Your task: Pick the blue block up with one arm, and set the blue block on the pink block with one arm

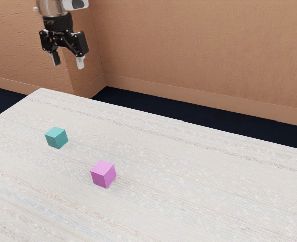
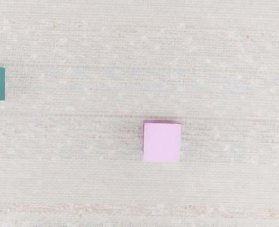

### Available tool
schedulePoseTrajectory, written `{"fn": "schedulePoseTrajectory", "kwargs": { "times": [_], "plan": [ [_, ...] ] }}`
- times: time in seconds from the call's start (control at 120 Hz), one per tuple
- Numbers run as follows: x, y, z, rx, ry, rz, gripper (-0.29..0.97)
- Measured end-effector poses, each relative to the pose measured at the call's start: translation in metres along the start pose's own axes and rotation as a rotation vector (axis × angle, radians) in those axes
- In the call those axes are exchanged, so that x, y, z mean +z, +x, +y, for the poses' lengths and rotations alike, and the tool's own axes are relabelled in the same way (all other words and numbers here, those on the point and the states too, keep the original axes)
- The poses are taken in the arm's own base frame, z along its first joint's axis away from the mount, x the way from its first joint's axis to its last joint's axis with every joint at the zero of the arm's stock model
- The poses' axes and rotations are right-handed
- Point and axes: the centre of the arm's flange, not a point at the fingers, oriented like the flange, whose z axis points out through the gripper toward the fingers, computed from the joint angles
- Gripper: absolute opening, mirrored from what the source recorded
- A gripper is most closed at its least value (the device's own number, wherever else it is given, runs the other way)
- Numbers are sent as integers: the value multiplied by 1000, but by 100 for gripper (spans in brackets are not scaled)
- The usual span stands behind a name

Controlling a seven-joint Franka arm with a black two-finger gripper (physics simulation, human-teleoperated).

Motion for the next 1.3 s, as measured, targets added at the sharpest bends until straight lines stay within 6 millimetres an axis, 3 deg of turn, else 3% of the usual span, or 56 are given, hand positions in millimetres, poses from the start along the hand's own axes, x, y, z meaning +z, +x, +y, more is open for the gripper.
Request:
{"fn": "schedulePoseTrajectory", "kwargs": {
  "times": [0.225, 0.25, 0.283, 0.325, 0.358, 0.408, 0.475, 0.533, 0.617, 0.733, 0.875, 0.992, 1.192, 1.3],
  "plan": [
    [-2, -3, -7, 3, -12, -8, 68],
    [-25, -11, -6, 6, -14, 36, 68],
    [-73, -33, -4, 12, -11, 130, 68],
    [-124, -70, 0, 22, -11, 227, 68],
    [-153, -100, 4, 32, -11, 279, 68],
    [-173, -125, 9, 45, -10, 309, 68],
    [-171, -129, 14, 60, -8, 289, 68],
    [-156, -113, 17, 64, 6, 245, 68],
    [-112, -66, 20, 69, 19, 156, 68],
    [-41, -8, -11, 24, 39, 46, 68],
    [21, 11, -15, 36, 47, -27, 68],
    [89, 37, -6, 62, 97, -71, 68],
    [160, 66, -39, 50, 51, -61, 68],
    [183, 83, -83, 40, 21, -23, 68]
  ]
}}
